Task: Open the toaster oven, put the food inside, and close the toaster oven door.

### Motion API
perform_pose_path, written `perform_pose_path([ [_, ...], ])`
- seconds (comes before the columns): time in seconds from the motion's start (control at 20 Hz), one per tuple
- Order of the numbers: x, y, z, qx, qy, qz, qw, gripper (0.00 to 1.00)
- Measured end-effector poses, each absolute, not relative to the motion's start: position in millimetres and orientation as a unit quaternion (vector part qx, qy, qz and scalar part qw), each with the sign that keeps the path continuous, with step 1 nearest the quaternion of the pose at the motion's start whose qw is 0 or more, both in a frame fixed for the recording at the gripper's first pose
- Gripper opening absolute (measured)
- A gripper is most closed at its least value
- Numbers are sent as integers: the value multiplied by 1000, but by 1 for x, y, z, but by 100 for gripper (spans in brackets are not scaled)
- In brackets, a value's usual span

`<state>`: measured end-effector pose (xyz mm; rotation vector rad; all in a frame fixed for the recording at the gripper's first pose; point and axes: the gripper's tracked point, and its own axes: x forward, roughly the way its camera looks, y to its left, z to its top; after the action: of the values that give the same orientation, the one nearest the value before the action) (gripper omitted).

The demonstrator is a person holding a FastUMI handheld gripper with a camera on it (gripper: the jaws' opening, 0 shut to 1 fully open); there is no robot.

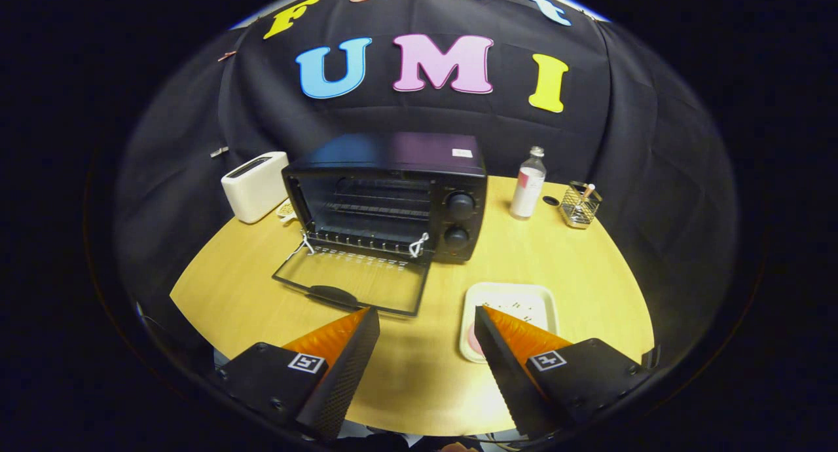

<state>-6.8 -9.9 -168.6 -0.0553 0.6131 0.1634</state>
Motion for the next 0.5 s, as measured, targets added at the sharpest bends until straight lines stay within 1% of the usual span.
perform_pose_path([
  [0.3, -3, -87, -176, -1, 335, 81, 939, 97],
  [0.5, 1, -121, -195, 45, 371, 97, 922, 100],
])
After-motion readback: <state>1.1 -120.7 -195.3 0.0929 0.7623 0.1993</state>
